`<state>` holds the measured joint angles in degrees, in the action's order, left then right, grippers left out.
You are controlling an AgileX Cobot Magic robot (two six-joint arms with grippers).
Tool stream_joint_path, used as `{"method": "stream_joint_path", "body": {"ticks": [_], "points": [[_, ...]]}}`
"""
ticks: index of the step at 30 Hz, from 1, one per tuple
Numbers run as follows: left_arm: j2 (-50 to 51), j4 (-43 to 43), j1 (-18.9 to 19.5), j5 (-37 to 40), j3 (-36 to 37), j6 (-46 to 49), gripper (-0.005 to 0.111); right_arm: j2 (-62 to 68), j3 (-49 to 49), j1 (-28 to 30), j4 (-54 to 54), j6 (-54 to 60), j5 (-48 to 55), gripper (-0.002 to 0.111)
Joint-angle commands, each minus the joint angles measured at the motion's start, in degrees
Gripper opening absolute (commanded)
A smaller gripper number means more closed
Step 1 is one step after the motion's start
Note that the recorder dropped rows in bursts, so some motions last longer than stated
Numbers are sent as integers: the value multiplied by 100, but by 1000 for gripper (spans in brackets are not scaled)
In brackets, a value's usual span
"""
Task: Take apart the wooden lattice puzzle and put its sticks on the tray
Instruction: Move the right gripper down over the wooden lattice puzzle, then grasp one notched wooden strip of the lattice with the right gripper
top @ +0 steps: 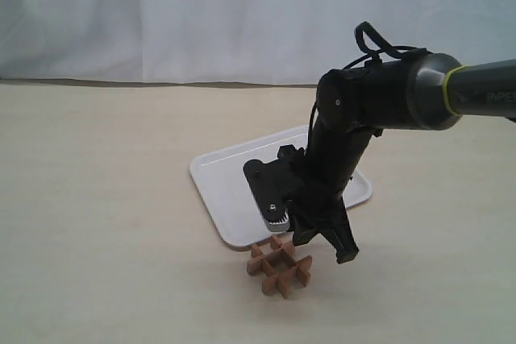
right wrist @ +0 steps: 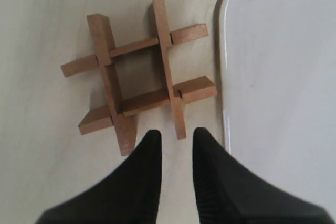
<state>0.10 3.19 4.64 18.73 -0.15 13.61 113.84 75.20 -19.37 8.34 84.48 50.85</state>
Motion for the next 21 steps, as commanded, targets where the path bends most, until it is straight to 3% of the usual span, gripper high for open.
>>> {"method": "stream_joint_path", "body": {"ticks": [1, 21], "points": [[-10, -13, -42, -37, 15, -36, 0, 76, -21, -6, -22, 21, 71, 21], [-10, -13, -42, -24, 15, -36, 0, 357, -21, -6, -22, 34, -87, 21]]}}
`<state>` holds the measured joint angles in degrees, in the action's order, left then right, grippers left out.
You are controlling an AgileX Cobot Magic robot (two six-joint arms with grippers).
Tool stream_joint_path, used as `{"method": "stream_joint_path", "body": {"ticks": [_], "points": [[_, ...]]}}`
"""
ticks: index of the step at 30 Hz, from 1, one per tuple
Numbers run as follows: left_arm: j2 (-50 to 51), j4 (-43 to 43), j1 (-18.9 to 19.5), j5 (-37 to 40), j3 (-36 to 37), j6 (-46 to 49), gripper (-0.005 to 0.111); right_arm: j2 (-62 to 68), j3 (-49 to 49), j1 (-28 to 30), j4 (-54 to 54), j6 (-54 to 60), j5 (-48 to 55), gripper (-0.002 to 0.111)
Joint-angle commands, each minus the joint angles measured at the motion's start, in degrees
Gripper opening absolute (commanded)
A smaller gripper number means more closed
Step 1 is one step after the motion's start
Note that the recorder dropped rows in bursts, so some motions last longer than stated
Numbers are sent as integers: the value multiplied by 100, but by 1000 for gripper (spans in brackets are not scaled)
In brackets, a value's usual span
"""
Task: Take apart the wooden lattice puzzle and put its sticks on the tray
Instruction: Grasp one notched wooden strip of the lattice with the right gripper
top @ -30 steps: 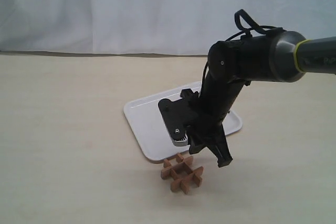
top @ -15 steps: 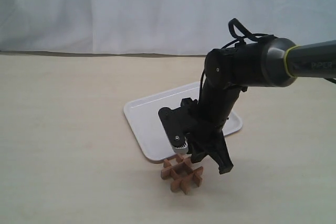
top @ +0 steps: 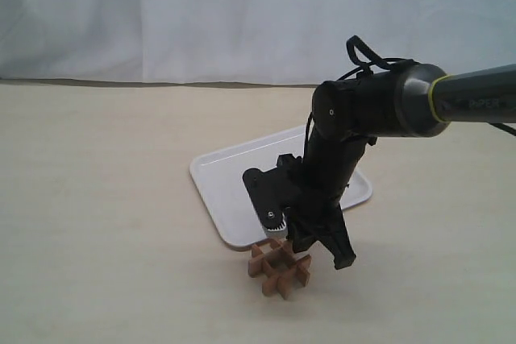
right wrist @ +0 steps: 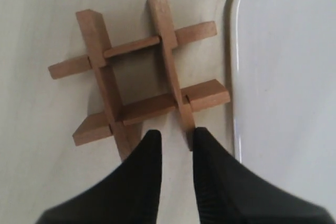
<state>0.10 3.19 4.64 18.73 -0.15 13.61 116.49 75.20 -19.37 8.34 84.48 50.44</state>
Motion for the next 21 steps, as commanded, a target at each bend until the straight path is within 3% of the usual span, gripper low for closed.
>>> {"method": "stream_joint_path", "body": {"ticks": [1, 6, 11, 21], "points": [[-10, -13, -42, -24, 15, -36, 0, 92, -21, -6, -22, 34, -112, 21], [-10, -13, -42, -24, 15, -36, 0, 20, -21, -6, 34, 34, -218, 24], [-10, -13, -42, -24, 15, -36, 0, -89, -21, -6, 34, 34, -269, 38], [-10, -13, -42, -24, 15, -36, 0, 74, -21, -6, 43, 34, -238, 38]]}}
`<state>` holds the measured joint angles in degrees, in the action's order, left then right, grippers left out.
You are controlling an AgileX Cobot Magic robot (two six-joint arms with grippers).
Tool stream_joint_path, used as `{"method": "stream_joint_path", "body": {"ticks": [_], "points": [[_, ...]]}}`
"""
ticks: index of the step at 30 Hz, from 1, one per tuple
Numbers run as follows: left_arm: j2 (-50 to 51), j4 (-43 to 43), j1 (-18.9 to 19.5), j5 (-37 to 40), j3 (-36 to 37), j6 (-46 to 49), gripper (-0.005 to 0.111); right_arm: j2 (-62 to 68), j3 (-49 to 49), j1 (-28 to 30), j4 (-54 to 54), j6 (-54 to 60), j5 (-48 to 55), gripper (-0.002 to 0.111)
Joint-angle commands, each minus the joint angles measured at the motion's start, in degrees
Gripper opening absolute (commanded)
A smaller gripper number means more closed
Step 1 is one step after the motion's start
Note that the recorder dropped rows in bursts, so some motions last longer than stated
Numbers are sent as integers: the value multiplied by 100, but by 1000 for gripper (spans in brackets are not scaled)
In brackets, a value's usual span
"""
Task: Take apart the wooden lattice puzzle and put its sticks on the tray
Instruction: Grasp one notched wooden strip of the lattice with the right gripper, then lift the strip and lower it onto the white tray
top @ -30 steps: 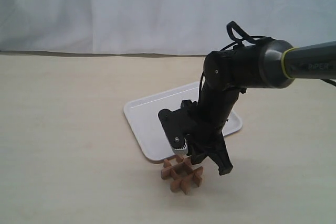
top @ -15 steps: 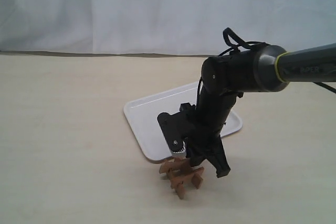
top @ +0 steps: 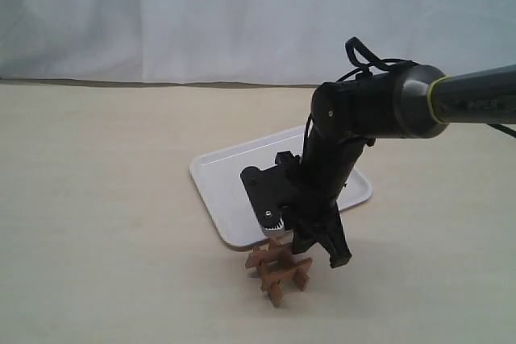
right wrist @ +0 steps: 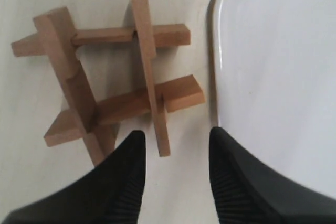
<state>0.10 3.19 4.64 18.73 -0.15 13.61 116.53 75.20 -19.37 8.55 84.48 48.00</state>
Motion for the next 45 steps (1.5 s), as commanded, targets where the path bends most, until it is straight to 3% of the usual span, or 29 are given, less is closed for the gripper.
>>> {"method": "stream_joint_path", "body": {"ticks": [1, 6, 11, 12, 33, 39, 45], "points": [[-10, -13, -42, -24, 15, -36, 0, 92, -21, -6, 67, 34, 6, 38], [-10, -13, -42, -24, 15, -36, 0, 93, -21, -6, 303, 141, 6, 34], [-10, -13, -42, -24, 15, -36, 0, 93, -21, -6, 293, 141, 6, 5], [-10, -13, -42, -24, 15, -36, 0, 93, -21, -6, 293, 141, 6, 5], [-10, -13, -42, -24, 15, -36, 0, -406, 12, -6, 250, 141, -158, 5], [-10, -13, -42, -24, 15, -36, 0, -428, 217, -6, 250, -214, -839, 5], [-10, -13, -42, -24, 15, -36, 0, -323, 279, -6, 250, -929, -2829, 4]]}}
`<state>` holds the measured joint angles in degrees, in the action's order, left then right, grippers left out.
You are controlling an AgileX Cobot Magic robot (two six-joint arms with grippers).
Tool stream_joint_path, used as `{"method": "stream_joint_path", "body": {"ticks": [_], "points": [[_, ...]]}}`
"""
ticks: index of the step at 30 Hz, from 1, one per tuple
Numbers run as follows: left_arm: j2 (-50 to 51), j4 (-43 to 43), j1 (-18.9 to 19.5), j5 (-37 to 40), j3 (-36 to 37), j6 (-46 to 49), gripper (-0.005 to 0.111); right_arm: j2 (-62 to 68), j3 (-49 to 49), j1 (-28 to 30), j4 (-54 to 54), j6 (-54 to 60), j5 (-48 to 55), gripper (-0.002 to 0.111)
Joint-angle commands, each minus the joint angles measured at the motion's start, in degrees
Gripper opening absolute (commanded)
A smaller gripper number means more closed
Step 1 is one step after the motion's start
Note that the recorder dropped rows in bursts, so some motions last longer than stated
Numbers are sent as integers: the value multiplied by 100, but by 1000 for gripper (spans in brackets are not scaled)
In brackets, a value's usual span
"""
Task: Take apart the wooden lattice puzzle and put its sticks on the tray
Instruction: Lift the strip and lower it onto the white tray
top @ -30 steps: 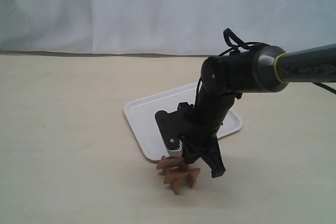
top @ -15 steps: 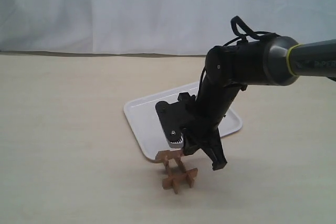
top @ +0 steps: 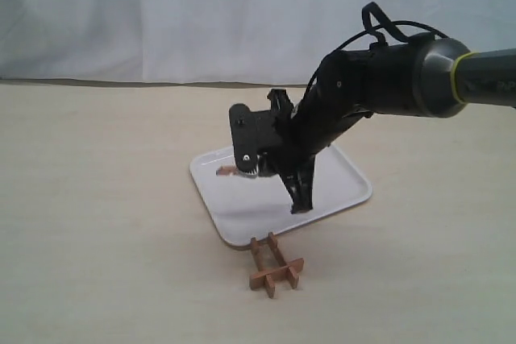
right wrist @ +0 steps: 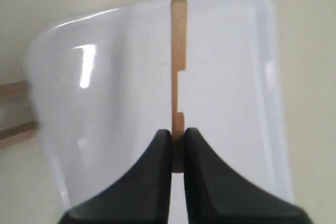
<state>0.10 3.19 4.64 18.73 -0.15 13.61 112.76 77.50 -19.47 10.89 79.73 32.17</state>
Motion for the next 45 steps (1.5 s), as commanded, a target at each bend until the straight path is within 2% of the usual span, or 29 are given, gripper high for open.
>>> {"method": "stream_joint_path", "body": {"ticks": [1, 4, 10, 13, 18, 21, 28, 35, 37, 42, 45], "points": [[-10, -13, -42, -24, 15, -36, 0, 111, 49, 4, 16, -495, -1435, 4], [-10, -13, -42, -24, 15, -36, 0, 395, 253, 15, 16, -708, -1604, 4], [-10, -13, -42, -24, 15, -36, 0, 977, 874, 27, -358, -1973, -1563, 4], [-10, -13, -42, -24, 15, -36, 0, 1137, 1041, 49, -1371, -2980, -1341, 4], [-10, -13, -42, -24, 15, -36, 0, 1361, 1350, 180, -3370, -5046, -297, 4], [-10, -13, -42, -24, 15, -36, 0, 1385, 1376, 247, -4081, -6007, 88, 4], [-10, -13, -42, -24, 15, -36, 0, 1374, 1376, 315, -4264, -6377, 826, 4], [-10, -13, -42, -24, 15, -36, 0, 1374, 1376, 361, -4329, -7265, 1007, 5], [-10, -13, -42, -24, 15, -36, 0, 1374, 1376, 361, -4329, -7621, 1099, 11], [-10, -13, -42, -24, 15, -36, 0, 1328, 1376, 335, -4329, -7932, 1335, 43], [-10, -13, -42, -24, 15, -36, 0, 1179, 1376, 298, -4021, -7869, 1469, 53]]}}
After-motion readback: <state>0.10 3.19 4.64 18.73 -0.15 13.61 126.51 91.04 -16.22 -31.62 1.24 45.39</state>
